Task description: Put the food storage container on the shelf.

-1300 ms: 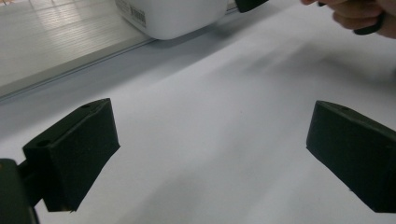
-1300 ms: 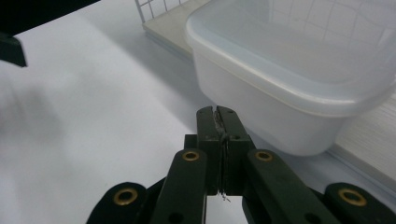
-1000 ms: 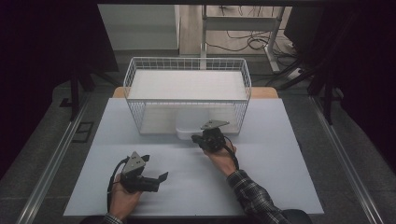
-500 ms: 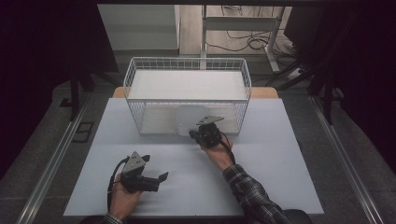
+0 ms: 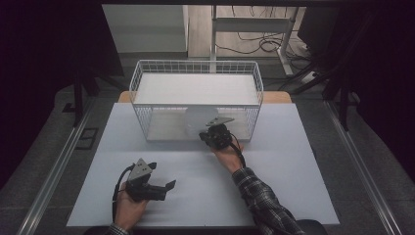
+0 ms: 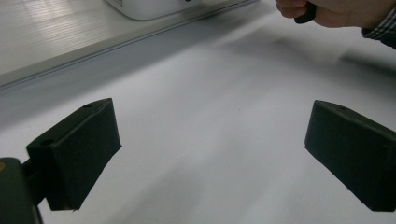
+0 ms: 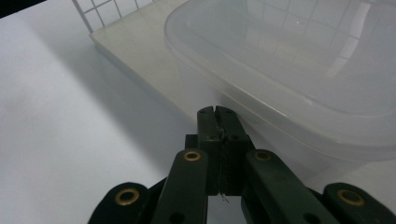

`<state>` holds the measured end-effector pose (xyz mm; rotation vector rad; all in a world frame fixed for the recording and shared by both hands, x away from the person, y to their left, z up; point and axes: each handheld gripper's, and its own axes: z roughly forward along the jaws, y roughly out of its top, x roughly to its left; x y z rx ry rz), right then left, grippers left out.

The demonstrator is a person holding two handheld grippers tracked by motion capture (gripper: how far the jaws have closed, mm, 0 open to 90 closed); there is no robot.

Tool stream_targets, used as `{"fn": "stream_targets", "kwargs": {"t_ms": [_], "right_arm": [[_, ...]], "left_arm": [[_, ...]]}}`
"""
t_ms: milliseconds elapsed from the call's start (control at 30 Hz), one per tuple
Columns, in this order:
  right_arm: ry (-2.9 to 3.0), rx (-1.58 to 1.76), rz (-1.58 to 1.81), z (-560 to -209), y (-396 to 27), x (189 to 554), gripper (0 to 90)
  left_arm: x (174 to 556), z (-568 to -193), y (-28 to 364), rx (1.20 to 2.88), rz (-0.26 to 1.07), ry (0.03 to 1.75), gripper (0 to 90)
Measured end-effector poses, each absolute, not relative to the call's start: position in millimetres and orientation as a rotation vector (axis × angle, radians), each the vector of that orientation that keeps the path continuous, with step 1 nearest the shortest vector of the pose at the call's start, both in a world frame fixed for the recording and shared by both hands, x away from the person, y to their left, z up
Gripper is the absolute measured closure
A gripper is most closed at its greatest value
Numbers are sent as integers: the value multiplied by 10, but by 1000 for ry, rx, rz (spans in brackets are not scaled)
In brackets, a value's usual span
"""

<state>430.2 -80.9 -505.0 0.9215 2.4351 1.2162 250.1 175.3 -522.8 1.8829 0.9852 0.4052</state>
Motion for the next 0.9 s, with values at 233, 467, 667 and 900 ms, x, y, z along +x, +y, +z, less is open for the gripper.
{"fn": "stream_targets", "kwargs": {"t_ms": [233,467,667,900], "right_arm": [[2432,922,1203,-5056,-793,4354,888],[2430,939,1190,-5067,-802,4399,889],[2433,954,1194,-5069,-815,4406,873],[2448,933,1204,-5021,-805,4349,748]], "left_arm": [[2502,-5228,1759,1880,405,988,27],[2502,-5229,1757,1881,404,986,27],[2500,-5223,1759,1880,407,984,28],[2499,-5222,1760,1882,406,984,27]]}}
